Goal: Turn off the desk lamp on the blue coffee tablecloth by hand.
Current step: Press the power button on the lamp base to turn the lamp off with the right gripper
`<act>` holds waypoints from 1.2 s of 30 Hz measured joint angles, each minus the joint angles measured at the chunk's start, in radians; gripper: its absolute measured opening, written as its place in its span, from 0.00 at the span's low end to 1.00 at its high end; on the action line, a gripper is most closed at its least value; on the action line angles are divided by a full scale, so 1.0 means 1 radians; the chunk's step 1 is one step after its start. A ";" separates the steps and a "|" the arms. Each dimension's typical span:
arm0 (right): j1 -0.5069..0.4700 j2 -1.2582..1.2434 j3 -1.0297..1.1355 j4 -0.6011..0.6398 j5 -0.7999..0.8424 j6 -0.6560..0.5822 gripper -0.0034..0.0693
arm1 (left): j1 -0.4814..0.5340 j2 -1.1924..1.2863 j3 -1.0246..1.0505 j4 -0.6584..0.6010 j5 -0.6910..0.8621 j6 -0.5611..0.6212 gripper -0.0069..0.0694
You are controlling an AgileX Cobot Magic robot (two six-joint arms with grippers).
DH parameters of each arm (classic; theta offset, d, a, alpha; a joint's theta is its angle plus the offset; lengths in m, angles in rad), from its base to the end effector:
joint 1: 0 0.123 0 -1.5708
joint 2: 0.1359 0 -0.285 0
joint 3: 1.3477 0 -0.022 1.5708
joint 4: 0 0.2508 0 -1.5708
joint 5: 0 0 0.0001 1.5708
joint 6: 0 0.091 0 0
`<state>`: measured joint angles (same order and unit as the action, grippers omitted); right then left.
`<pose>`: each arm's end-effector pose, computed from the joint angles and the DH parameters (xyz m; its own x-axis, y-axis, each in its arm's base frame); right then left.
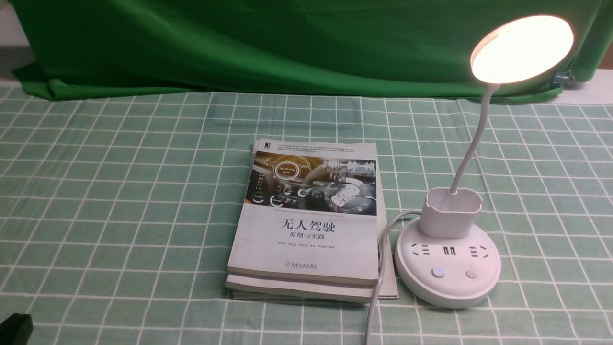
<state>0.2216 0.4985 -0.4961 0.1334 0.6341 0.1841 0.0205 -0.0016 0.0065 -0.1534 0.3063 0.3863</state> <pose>0.0921 0.0281 0.2880 -0.5663 0.1664 -0.8072 -0.1273 0.9500 0.2851 0.0545 -0.0031 0.1837 -0.2067 0.2332 -0.9502 0.0758 0.9721 0.2221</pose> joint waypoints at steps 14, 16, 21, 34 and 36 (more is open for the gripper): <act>0.027 0.855 -0.363 -0.029 0.230 -0.260 0.10 | 0.000 0.000 0.000 0.000 0.000 0.000 0.09; 0.027 0.914 -0.379 -0.004 0.196 -0.277 0.10 | 0.000 0.000 0.000 0.000 0.000 0.000 0.09; 0.030 1.009 -0.385 0.091 0.114 -0.334 0.10 | 0.000 0.000 0.000 0.000 0.000 0.000 0.09; 0.034 1.074 -0.387 0.122 0.037 -0.364 0.10 | 0.000 0.000 0.000 0.000 0.000 0.000 0.09; 0.034 1.083 -0.387 0.123 0.030 -0.364 0.10 | 0.000 0.000 0.000 0.000 0.000 0.000 0.09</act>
<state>0.2558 1.5819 -0.8829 0.2568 0.6641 -0.1803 0.0205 -0.0016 0.0065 -0.1534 0.3063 0.3863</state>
